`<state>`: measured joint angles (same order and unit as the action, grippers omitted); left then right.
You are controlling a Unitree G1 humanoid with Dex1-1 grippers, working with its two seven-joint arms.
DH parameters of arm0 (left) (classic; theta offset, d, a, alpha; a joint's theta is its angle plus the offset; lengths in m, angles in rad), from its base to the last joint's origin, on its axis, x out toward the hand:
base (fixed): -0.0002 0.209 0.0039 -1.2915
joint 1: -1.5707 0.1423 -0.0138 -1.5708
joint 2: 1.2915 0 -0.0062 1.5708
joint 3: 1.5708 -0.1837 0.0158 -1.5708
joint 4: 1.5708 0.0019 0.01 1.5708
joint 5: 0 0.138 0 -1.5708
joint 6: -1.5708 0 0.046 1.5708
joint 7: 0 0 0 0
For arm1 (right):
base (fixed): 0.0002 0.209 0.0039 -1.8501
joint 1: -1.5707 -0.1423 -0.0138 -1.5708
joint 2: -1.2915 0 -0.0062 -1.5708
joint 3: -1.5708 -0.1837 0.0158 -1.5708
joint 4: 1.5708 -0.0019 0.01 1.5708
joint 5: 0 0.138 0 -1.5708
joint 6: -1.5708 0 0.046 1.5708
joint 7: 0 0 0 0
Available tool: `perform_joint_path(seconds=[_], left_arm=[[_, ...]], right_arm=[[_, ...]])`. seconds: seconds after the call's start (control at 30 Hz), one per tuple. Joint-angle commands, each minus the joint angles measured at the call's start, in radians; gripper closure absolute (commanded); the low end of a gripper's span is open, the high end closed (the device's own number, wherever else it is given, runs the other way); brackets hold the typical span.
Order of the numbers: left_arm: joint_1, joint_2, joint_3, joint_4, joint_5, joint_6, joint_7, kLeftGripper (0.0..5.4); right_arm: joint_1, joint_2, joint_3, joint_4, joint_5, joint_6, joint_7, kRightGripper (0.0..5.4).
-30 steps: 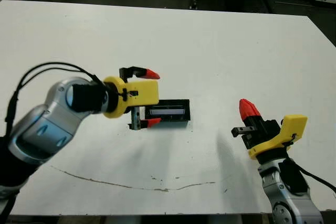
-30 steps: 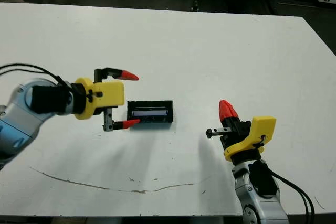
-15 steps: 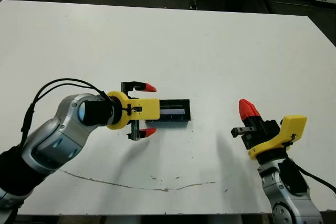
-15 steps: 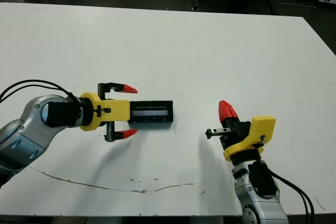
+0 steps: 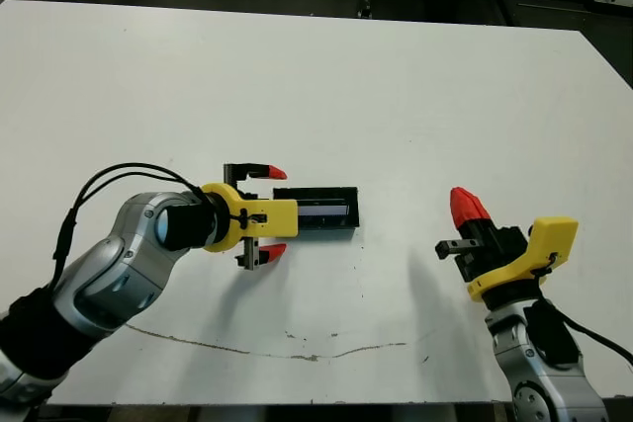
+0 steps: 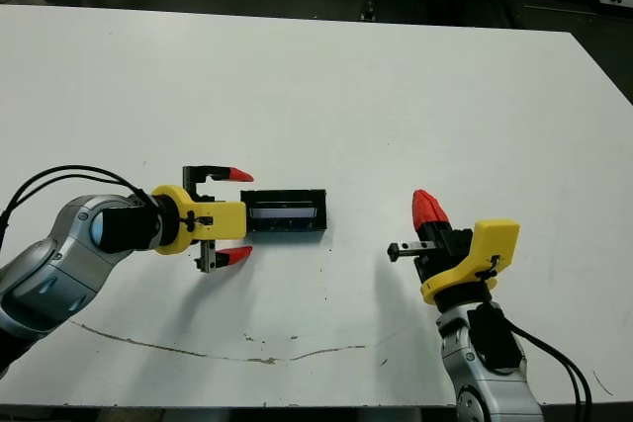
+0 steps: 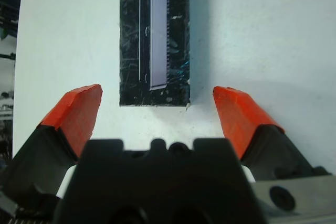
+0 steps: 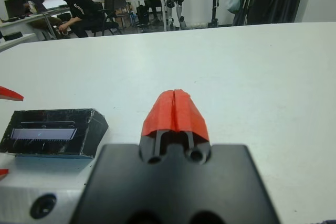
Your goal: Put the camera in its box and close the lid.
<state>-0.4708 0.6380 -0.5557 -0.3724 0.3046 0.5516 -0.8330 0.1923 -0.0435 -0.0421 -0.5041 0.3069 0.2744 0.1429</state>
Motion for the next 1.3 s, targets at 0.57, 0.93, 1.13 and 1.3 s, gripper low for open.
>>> perform_joint_path(seconds=[0.57,0.93,1.13,1.3], left_arm=[[-0.004,-0.033,0.003,0.065,0.045,-0.039,-0.012,0.03],[-0.012,-0.045,0.031,0.111,0.037,-0.133,-0.015,0.03],[-0.038,-0.052,0.012,0.125,0.068,-0.116,-0.043,0.03],[-0.039,-0.05,0.005,0.141,0.091,-0.158,-0.04,0.03]], right_arm=[[0.008,-0.004,-0.004,0.002,0.007,0.004,-0.002,5.4],[0.011,-0.006,-0.002,0.003,0.001,-0.004,0.001,5.4],[0.01,-0.004,-0.004,0.002,0.008,-0.002,0.002,5.4],[0.01,-0.007,-0.006,0.003,0.009,-0.002,0.006,5.4]])
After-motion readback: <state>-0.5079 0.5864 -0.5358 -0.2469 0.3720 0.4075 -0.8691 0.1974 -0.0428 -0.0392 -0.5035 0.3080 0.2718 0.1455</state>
